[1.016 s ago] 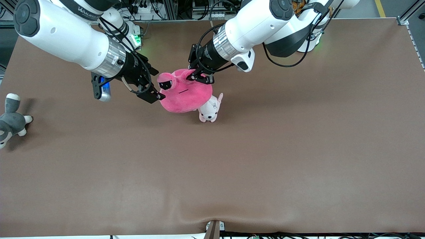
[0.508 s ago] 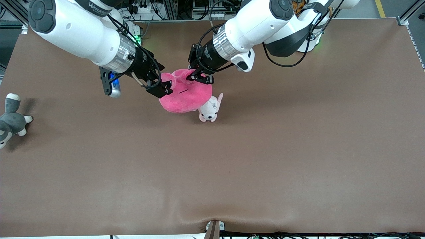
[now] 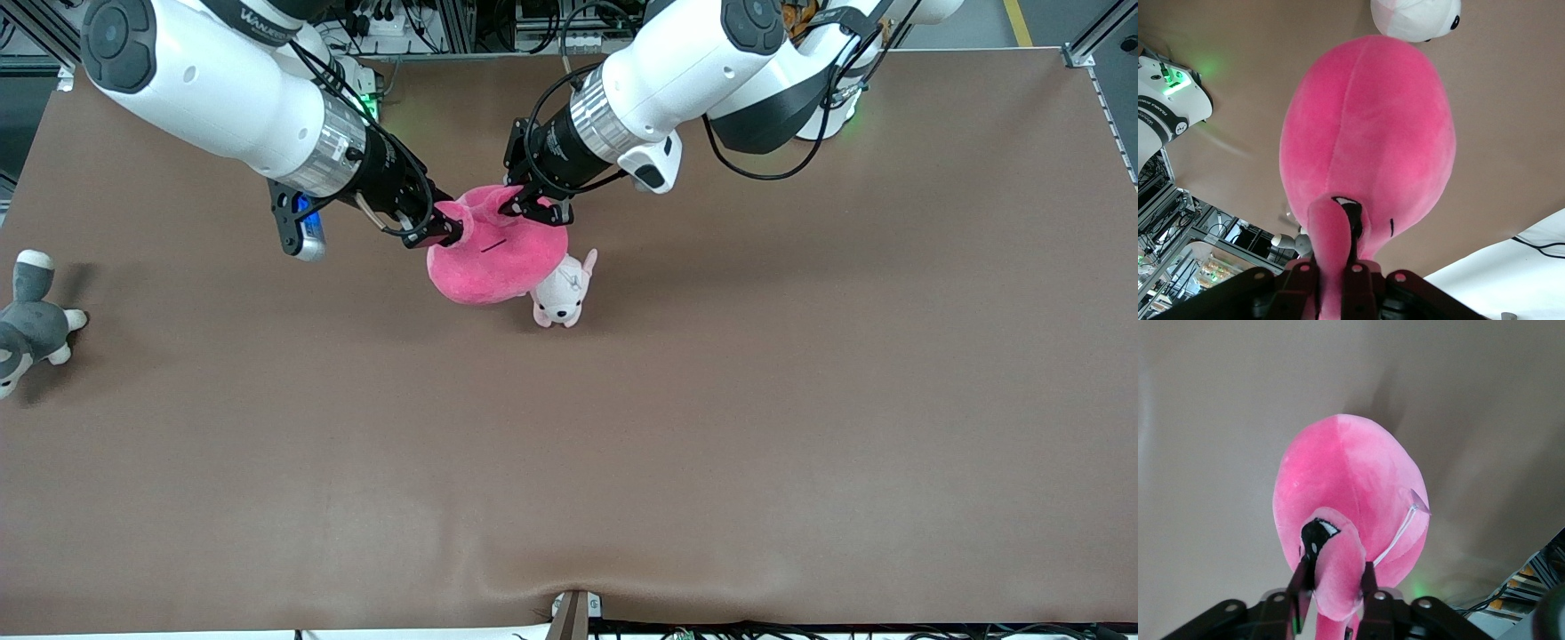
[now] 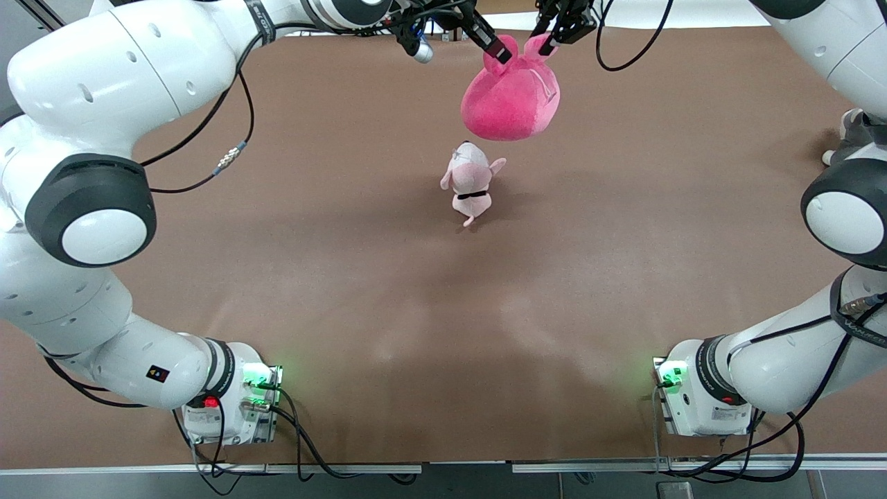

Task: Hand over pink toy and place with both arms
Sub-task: 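Grasp the pink toy with the right gripper while the left gripper holds, then carry the pink toy with the right gripper while the left gripper withdraws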

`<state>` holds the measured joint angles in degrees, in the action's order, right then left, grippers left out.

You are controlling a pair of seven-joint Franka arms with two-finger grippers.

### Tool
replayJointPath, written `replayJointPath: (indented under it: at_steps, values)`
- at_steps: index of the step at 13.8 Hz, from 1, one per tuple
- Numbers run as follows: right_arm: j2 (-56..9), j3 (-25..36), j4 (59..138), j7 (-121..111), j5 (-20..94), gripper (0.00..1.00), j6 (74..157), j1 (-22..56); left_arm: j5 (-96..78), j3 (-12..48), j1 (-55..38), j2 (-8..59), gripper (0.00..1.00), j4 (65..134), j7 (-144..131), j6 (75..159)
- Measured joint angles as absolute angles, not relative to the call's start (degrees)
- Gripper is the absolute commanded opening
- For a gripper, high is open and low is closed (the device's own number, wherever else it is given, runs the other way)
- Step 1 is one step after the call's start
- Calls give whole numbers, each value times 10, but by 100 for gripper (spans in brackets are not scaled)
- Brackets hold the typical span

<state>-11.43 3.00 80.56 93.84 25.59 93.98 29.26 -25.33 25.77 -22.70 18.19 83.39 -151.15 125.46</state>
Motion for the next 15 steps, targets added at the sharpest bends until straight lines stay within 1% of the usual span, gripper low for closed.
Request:
replayJointPath:
  at_steps: [5,6,7,8,12,15]
  values:
    - [-116,33,807,927,256,0,939,293,-253,258,-227,182,0,834,-1512,1255]
    - [-116,35,807,925,256,0,937,292,-253,258,-227,182,14,834,-1512,1256]
    - [-116,37,807,919,256,0,929,289,-253,258,-227,182,73,834,-1512,1257]
    - [-116,39,807,911,256,0,917,284,-253,258,-227,182,100,834,-1512,1258]
    - [-116,44,807,844,254,0,873,237,-233,255,-222,181,100,827,-1510,1257]
    - [-116,48,807,753,238,0,827,170,-184,253,-189,172,100,818,-1489,1192]
